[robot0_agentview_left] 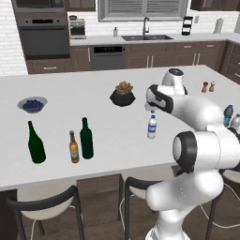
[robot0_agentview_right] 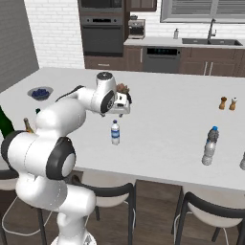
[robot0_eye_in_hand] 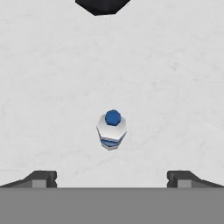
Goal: Move the plastic bottles in the middle to the plastics group, and the glass bottles in the middle to the glass group.
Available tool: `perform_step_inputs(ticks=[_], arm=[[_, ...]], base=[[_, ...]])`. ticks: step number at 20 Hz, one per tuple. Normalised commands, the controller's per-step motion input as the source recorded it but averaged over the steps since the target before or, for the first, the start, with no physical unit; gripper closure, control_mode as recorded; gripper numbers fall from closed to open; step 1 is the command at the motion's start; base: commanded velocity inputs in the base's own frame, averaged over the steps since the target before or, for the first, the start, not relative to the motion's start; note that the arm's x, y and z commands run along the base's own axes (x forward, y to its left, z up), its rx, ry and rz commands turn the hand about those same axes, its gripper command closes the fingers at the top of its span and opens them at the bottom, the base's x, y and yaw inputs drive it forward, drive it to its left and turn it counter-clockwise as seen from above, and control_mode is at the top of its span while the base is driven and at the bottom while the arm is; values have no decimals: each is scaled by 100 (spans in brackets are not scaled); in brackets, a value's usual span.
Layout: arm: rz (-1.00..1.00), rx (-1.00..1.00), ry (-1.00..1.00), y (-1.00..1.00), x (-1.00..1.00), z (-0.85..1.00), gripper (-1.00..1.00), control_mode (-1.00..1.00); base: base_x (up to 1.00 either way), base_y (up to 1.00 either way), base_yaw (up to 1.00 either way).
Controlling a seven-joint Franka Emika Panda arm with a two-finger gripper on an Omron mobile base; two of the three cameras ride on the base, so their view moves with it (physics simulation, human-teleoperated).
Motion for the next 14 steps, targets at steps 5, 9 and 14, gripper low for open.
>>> perform_step_inputs(ticks=[5, 9, 14], arm=[[0, -2, 2, 0, 3, -36, -100, -100], [0, 1, 0, 0, 1, -35, -100, -100], [0, 0, 0, 0, 10, -35, -100, -100]], base=[[0, 0, 0], [0, 0, 0], [0, 0, 0]])
